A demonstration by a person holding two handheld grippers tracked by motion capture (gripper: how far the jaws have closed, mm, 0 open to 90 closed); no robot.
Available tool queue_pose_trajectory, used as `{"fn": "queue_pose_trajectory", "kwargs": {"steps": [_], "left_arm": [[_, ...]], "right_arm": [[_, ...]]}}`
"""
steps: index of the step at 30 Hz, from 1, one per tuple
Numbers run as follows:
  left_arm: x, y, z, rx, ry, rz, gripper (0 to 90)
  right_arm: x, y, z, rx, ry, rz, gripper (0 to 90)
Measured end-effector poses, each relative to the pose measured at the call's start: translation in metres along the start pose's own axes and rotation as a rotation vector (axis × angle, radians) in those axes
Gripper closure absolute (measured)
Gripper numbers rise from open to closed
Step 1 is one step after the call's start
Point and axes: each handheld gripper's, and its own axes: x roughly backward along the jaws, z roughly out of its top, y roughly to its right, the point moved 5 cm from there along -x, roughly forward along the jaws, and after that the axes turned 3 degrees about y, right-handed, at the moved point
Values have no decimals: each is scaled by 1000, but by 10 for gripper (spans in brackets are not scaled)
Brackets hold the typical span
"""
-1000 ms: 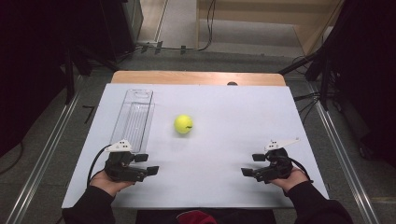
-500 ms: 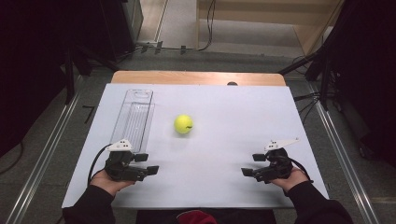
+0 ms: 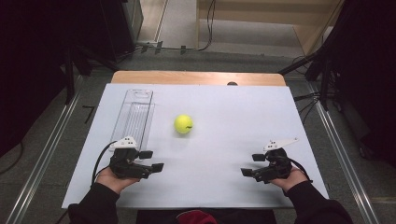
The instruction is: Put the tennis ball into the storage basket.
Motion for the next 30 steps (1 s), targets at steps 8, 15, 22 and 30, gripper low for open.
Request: {"fn": "queue_pose_trajectory", "kwargs": {"steps": [8, 15, 22, 30], "left_arm": [[-14, 6, 6, 8, -23, 5, 263], [-20, 8, 9, -1, -41, 14, 239], [-24, 9, 16, -1, -33, 14, 225], [-32, 14, 20, -19, -34, -36, 123]], "right_arm": [[0, 1, -1, 3, -1, -10, 135], [0, 2, -1, 0, 1, -13, 135], [1, 2, -1, -2, 0, -12, 135], [1, 2, -2, 2, 2, -16, 135]]}}
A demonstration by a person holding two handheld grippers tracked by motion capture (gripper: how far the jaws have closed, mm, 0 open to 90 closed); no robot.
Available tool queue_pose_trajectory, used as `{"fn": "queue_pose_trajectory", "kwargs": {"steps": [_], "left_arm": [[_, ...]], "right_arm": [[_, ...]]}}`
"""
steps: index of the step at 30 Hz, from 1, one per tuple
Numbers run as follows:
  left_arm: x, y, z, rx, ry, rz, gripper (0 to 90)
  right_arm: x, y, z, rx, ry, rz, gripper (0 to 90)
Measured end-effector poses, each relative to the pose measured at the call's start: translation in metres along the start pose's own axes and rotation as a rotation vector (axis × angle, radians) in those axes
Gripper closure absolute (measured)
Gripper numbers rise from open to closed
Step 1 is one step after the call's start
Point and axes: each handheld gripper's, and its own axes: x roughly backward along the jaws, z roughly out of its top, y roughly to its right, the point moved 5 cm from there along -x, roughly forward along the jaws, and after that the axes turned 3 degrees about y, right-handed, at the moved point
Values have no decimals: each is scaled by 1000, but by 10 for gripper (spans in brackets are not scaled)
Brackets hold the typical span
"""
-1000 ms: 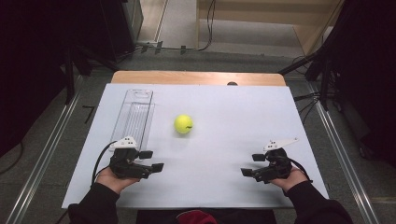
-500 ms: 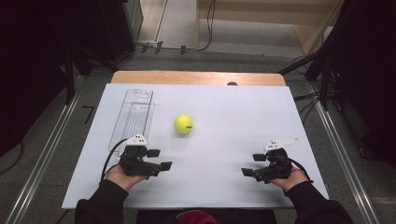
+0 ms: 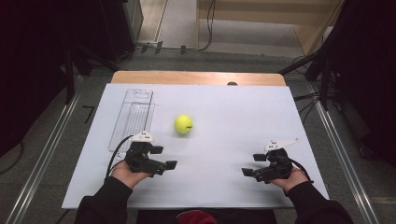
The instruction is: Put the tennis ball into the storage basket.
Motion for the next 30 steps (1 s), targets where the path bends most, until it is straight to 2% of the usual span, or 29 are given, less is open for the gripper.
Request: {"fn": "queue_pose_trajectory", "kwargs": {"steps": [3, 7, 12, 19, 30], "left_arm": [[-5, 1, 0, -20, -4, 13, 0], [-8, -1, 4, 9, 12, 8, 0], [-14, -2, 7, -18, -14, 32, 0], [-17, -5, 14, -1, -8, 51, 1], [-14, -9, 24, -3, -7, 66, 5]], "right_arm": [[0, 0, 0, -2, 2, 0, 135], [0, 0, 0, -2, 1, -1, 135], [1, 0, 0, -2, 3, -1, 135], [1, 0, 0, -1, 3, -1, 135], [1, -1, 0, 1, 4, 2, 135]]}}
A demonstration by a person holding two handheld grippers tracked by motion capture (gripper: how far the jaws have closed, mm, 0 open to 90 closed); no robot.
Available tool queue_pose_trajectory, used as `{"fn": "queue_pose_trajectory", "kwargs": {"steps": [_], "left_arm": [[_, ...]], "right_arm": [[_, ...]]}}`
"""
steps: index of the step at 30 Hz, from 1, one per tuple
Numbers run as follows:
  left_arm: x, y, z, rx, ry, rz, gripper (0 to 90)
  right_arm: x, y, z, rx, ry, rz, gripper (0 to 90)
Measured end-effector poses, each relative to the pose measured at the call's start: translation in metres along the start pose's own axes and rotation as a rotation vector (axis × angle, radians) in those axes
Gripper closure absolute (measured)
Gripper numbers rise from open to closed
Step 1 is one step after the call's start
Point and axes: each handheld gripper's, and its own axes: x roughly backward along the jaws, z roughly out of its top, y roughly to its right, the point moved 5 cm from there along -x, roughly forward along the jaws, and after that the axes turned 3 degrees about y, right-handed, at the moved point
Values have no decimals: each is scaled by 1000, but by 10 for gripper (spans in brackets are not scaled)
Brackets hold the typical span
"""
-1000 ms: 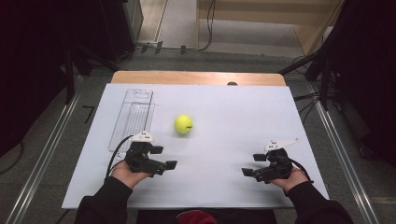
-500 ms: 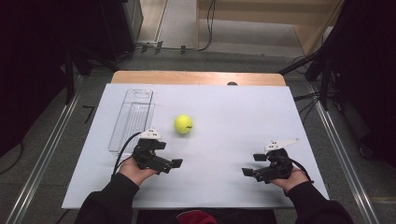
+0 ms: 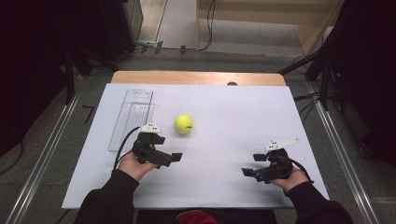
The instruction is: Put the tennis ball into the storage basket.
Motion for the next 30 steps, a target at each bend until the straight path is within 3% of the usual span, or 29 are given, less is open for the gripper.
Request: {"fn": "queue_pose_trajectory", "kwargs": {"steps": [30], "left_arm": [[-16, -9, 25, -10, -14, 28, 5]], "right_arm": [[-1, 0, 0, -10, 0, -4, 135]]}}
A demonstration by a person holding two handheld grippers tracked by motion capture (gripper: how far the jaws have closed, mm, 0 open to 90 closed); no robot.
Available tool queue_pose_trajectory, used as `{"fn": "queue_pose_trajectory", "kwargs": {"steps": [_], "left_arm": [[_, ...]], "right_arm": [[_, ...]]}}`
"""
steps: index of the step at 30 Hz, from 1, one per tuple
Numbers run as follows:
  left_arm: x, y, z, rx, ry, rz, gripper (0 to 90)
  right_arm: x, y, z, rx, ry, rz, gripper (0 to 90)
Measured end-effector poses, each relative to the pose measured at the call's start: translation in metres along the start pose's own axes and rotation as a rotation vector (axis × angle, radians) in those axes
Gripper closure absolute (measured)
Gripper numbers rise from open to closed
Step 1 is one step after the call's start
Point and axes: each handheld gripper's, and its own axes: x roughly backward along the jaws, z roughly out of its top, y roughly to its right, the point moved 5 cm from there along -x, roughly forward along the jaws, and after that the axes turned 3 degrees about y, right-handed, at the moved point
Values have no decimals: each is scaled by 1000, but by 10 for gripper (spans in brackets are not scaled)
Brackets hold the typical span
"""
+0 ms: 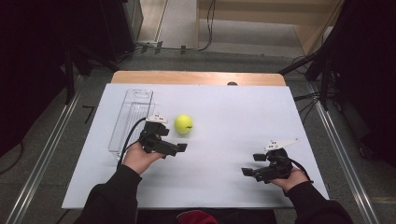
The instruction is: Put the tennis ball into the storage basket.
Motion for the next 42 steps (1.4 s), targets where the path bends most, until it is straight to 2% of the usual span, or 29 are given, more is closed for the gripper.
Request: {"fn": "queue_pose_trajectory", "kwargs": {"steps": [10, 17, 24, 36, 42], "left_arm": [[-6, -5, 9, 13, 7, 10, 6], [-9, -7, 17, 2, 9, 19, 6], [-15, -14, 24, 15, 13, 28, 6], [-24, -23, 36, 3, 9, 66, 6], [-30, -27, 40, 11, 1, 67, 6]], "right_arm": [[0, 0, 0, 1, 3, 4, 135], [1, 0, 0, 3, 6, 3, 135], [1, -1, 0, 5, 5, 5, 135], [1, -1, 0, 8, 4, 10, 135], [1, 0, 0, 2, 4, 7, 135]]}}
